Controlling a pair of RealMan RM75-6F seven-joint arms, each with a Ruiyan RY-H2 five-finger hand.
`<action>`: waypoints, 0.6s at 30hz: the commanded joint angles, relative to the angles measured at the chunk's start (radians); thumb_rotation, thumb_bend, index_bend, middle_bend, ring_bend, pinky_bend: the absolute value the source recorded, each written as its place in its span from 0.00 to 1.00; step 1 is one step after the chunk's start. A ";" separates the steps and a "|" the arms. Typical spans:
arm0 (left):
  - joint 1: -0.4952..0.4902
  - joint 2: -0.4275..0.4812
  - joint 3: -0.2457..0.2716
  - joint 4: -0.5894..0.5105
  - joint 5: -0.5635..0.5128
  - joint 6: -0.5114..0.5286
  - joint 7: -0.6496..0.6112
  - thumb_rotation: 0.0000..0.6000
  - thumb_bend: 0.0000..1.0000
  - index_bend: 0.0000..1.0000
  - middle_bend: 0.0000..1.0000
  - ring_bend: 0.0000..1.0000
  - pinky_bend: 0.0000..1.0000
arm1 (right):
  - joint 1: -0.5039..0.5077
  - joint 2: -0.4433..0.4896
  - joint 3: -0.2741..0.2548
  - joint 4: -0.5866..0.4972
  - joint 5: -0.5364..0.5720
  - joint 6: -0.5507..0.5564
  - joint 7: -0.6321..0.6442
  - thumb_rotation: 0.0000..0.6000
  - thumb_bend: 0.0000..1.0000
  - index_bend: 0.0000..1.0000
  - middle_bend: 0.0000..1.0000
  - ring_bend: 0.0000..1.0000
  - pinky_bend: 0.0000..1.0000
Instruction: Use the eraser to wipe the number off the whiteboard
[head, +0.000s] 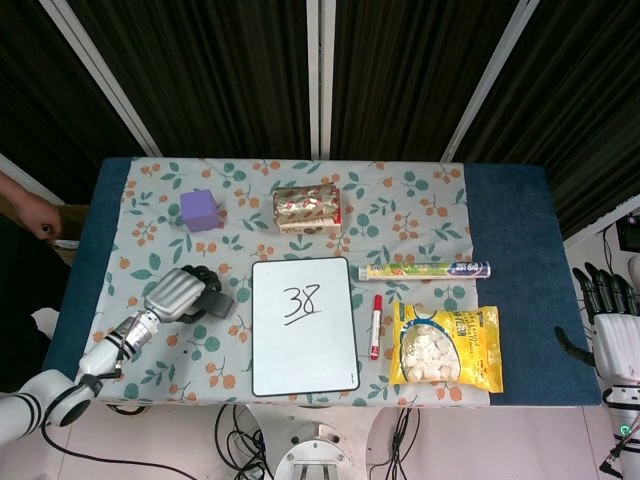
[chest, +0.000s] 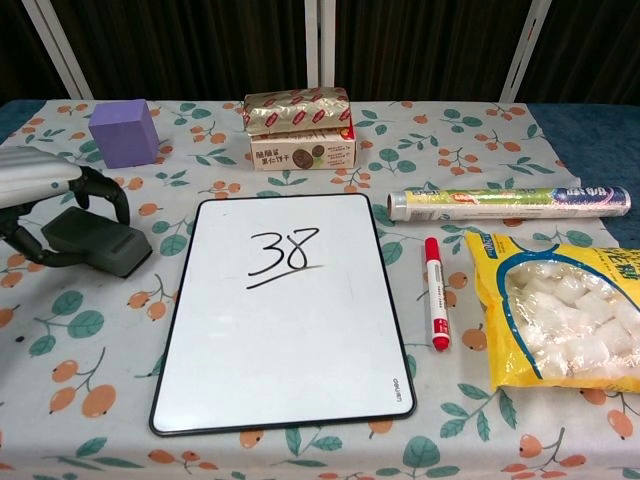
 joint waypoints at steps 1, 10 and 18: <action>-0.005 0.002 0.004 -0.001 -0.003 -0.005 -0.007 1.00 0.30 0.36 0.28 0.23 0.33 | 0.000 0.000 0.000 0.001 0.001 -0.001 0.000 1.00 0.18 0.00 0.00 0.00 0.00; -0.009 0.002 0.007 -0.002 -0.016 0.000 0.001 1.00 0.33 0.40 0.34 0.29 0.37 | 0.002 -0.005 -0.001 0.009 0.003 -0.007 0.002 1.00 0.18 0.00 0.00 0.00 0.00; -0.011 -0.002 0.008 0.000 -0.029 0.005 -0.007 1.00 0.35 0.46 0.39 0.33 0.39 | 0.001 -0.007 -0.002 0.012 0.003 -0.009 0.003 1.00 0.18 0.00 0.00 0.00 0.00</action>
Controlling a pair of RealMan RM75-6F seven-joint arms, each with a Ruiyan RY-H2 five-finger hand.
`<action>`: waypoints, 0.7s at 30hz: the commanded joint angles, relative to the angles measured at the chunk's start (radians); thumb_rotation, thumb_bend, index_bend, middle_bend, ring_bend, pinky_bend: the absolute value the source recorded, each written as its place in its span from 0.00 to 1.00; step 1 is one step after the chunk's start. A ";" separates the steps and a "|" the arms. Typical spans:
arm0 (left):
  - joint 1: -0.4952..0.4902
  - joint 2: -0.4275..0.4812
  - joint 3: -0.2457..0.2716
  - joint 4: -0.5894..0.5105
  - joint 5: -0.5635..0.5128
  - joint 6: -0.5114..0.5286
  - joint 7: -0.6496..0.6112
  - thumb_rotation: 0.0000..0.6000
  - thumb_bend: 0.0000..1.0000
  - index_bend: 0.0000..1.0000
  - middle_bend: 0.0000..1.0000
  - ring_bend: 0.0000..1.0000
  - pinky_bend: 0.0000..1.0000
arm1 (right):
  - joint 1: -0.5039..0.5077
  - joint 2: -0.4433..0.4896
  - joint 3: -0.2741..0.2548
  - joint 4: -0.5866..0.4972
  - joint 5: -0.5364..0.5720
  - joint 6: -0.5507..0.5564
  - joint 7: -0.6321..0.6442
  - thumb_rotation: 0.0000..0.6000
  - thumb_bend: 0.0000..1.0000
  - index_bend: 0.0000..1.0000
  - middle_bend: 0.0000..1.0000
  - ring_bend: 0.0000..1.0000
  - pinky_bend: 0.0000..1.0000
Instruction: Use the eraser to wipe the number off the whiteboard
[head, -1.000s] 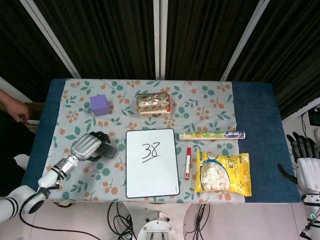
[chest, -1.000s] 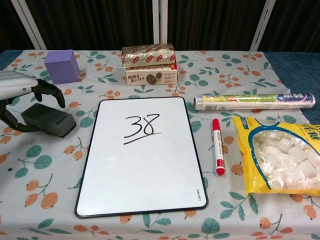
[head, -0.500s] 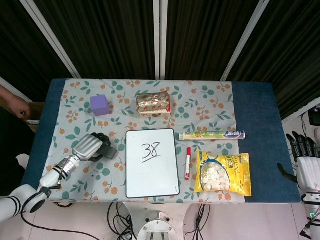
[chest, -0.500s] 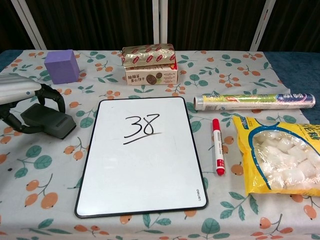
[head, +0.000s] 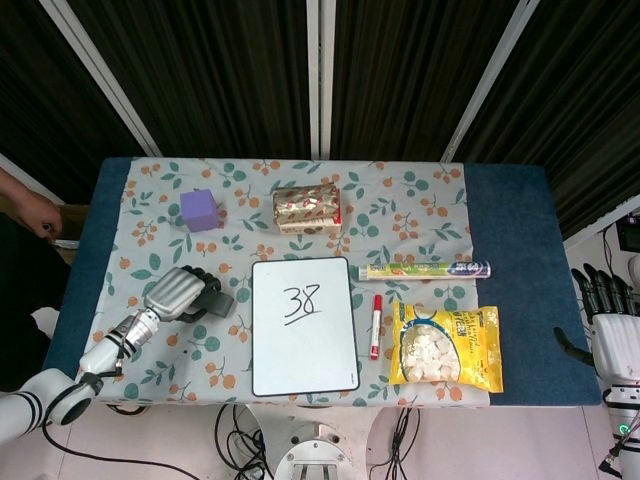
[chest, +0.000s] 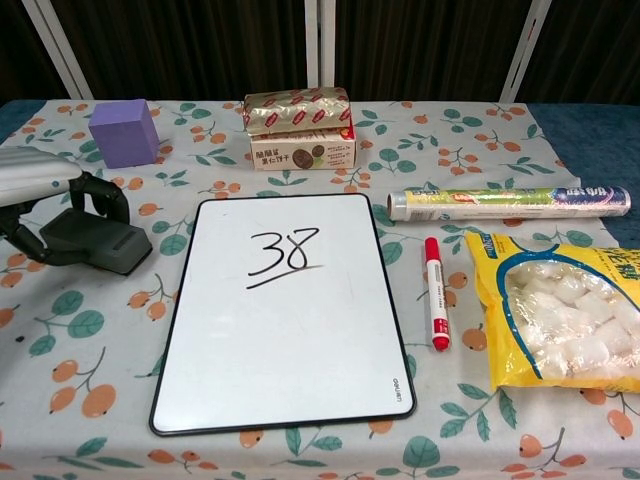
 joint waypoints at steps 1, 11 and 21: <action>0.001 -0.003 0.000 0.003 -0.001 0.007 -0.003 1.00 0.35 0.47 0.40 0.34 0.40 | 0.000 -0.001 0.000 0.001 0.001 -0.001 0.000 1.00 0.18 0.00 0.00 0.00 0.00; 0.007 -0.017 -0.004 0.019 0.017 0.072 -0.051 1.00 0.37 0.56 0.47 0.42 0.45 | 0.002 -0.002 -0.002 -0.002 0.001 -0.007 -0.008 1.00 0.18 0.00 0.00 0.00 0.00; -0.020 -0.008 -0.042 -0.083 0.046 0.135 -0.037 1.00 0.38 0.61 0.52 0.48 0.51 | 0.002 -0.008 -0.004 0.000 -0.001 -0.007 -0.008 1.00 0.18 0.00 0.00 0.00 0.00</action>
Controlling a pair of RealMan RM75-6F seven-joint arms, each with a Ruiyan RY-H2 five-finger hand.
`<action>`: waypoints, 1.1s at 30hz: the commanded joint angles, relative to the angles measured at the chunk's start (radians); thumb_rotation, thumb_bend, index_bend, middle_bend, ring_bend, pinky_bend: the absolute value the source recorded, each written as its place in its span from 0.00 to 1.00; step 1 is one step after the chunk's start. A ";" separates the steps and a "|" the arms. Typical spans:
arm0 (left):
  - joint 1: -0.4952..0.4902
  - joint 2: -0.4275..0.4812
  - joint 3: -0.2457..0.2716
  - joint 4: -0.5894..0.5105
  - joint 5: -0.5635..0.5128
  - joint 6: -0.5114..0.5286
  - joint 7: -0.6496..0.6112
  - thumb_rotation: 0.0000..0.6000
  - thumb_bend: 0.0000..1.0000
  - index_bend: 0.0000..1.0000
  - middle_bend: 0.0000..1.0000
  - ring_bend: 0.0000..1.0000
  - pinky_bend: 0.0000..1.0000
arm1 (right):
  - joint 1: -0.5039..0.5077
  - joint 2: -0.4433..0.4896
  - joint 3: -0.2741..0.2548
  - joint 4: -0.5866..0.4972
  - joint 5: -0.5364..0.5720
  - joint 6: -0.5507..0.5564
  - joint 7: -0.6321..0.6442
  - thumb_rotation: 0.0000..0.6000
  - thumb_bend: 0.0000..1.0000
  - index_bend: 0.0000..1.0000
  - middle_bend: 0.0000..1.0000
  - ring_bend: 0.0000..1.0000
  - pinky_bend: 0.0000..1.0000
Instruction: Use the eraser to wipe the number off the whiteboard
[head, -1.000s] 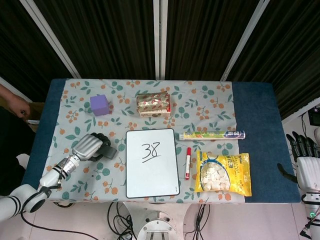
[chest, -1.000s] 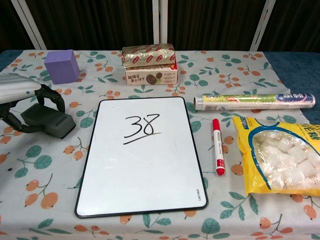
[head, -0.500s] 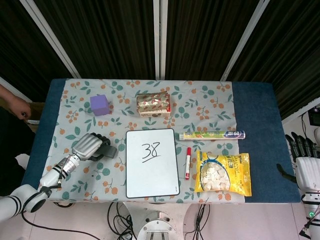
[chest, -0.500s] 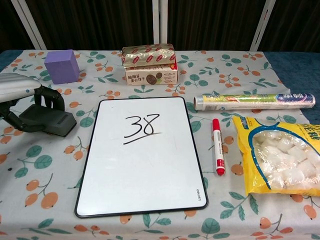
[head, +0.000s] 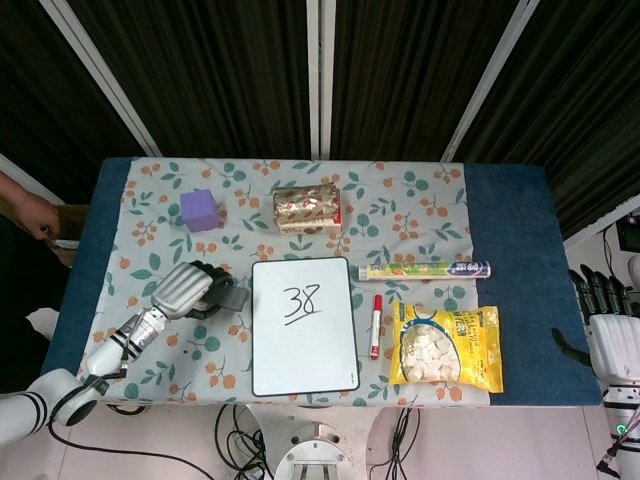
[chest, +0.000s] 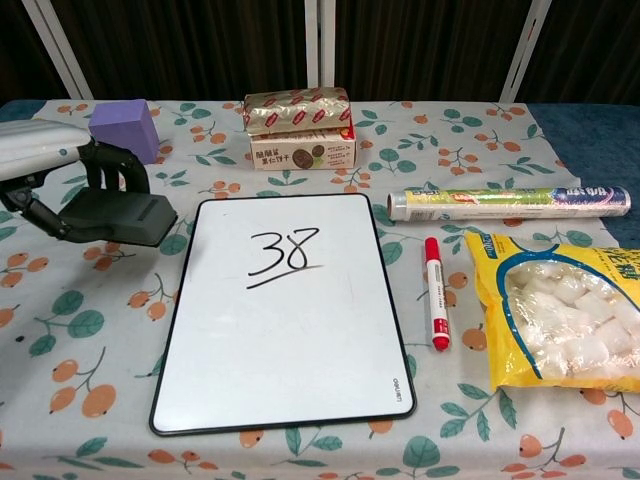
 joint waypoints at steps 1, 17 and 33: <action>-0.021 -0.002 -0.027 -0.053 0.002 0.011 0.028 1.00 0.38 0.62 0.53 0.48 0.52 | 0.000 -0.002 -0.001 0.001 -0.001 -0.001 0.000 1.00 0.18 0.00 0.00 0.00 0.00; -0.099 -0.104 -0.079 -0.259 -0.074 -0.098 0.424 1.00 0.38 0.68 0.59 0.54 0.58 | -0.009 0.012 0.011 0.002 0.007 0.020 0.028 1.00 0.18 0.00 0.00 0.00 0.00; -0.113 -0.205 -0.059 -0.242 -0.140 -0.159 0.583 1.00 0.41 0.71 0.62 0.56 0.59 | -0.007 0.015 0.013 0.011 0.010 0.013 0.046 1.00 0.18 0.00 0.00 0.00 0.00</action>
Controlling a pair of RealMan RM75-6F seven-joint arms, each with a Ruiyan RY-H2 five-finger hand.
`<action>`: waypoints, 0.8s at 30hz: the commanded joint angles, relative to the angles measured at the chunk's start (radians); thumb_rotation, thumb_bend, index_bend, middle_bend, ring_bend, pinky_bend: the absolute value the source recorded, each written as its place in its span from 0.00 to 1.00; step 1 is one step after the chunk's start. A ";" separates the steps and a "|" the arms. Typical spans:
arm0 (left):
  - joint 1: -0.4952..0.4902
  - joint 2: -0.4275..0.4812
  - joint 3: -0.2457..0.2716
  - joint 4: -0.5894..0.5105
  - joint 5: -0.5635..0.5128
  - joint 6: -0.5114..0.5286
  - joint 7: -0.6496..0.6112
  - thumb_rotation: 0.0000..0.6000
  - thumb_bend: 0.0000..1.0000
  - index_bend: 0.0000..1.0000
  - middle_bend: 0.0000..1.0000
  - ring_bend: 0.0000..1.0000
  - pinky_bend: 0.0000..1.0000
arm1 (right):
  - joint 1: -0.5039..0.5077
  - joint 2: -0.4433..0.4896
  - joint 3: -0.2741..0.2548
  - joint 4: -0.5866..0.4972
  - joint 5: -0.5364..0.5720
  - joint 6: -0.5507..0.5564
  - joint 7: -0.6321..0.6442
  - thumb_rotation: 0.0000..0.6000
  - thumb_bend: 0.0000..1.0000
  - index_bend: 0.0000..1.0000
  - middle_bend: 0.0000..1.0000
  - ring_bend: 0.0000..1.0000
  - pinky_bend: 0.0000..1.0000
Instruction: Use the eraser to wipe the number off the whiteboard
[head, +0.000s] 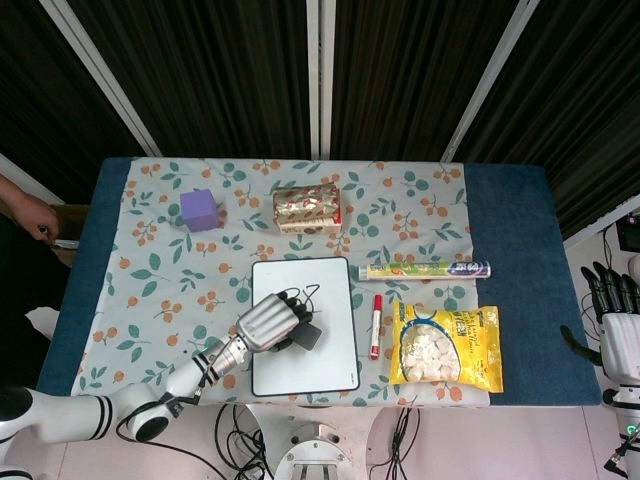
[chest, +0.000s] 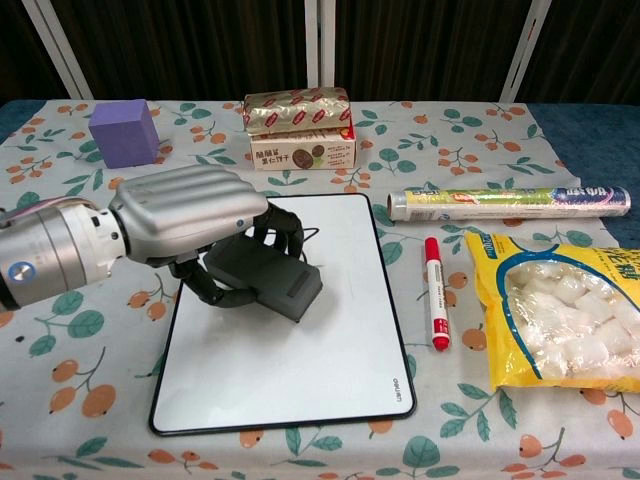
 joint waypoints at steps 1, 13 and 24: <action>-0.003 -0.016 -0.005 0.014 -0.020 -0.009 0.020 1.00 0.41 0.71 0.62 0.56 0.59 | 0.000 -0.001 0.000 0.001 0.000 -0.001 -0.001 1.00 0.18 0.00 0.00 0.00 0.00; 0.002 -0.024 -0.009 0.019 -0.085 -0.017 0.090 1.00 0.40 0.73 0.64 0.59 0.61 | 0.000 -0.003 -0.003 0.011 0.004 -0.010 0.010 1.00 0.18 0.00 0.00 0.00 0.00; -0.010 -0.035 -0.012 0.037 -0.097 -0.023 0.091 1.00 0.40 0.75 0.66 0.60 0.62 | 0.001 -0.007 -0.004 0.023 0.004 -0.012 0.020 1.00 0.18 0.00 0.00 0.00 0.00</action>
